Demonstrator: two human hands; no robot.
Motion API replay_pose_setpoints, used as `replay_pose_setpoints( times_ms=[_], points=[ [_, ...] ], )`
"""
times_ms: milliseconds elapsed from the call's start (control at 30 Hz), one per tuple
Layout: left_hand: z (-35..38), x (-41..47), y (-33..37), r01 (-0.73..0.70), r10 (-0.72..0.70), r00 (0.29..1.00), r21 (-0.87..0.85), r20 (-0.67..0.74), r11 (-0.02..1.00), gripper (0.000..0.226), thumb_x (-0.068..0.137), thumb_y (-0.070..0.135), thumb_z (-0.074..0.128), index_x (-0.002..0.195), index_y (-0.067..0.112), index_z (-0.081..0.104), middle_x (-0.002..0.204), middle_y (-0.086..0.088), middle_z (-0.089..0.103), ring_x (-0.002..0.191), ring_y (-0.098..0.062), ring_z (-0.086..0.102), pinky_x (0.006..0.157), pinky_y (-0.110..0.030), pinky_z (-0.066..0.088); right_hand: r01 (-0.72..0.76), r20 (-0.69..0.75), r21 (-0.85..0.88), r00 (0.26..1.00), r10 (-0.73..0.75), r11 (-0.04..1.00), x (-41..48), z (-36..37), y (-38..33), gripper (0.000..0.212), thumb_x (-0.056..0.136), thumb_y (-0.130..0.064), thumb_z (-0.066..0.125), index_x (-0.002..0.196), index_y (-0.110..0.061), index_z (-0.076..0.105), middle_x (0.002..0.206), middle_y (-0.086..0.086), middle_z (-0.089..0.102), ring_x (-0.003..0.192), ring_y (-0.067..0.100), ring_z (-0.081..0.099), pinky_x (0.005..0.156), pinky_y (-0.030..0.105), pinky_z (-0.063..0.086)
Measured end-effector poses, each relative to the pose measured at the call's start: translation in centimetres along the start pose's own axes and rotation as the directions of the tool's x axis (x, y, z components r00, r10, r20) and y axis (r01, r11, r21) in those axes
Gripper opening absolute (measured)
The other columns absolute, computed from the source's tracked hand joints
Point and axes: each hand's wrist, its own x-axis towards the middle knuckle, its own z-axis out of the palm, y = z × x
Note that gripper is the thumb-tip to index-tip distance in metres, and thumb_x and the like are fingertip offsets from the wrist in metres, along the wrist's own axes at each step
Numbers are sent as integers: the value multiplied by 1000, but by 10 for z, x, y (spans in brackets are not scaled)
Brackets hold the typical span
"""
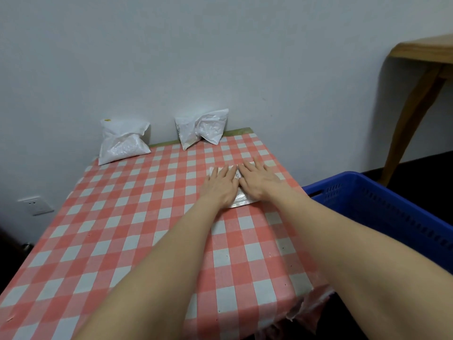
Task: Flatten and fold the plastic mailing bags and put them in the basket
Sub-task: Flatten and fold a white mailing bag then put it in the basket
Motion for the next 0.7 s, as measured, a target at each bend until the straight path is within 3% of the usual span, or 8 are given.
replay_pose_setpoints(
  times_ms=[700],
  points=[
    [8, 0, 2, 32, -31, 999, -34, 27, 999, 52, 102, 33, 13, 153, 26, 3, 161, -7, 0, 148, -26, -3, 120, -45, 3, -10, 28, 55, 1000, 8, 998, 2, 15, 4, 56, 103, -33, 16, 155, -14, 5, 163, 4, 0, 149, 26, -5, 121, 43, 0]
  ],
)
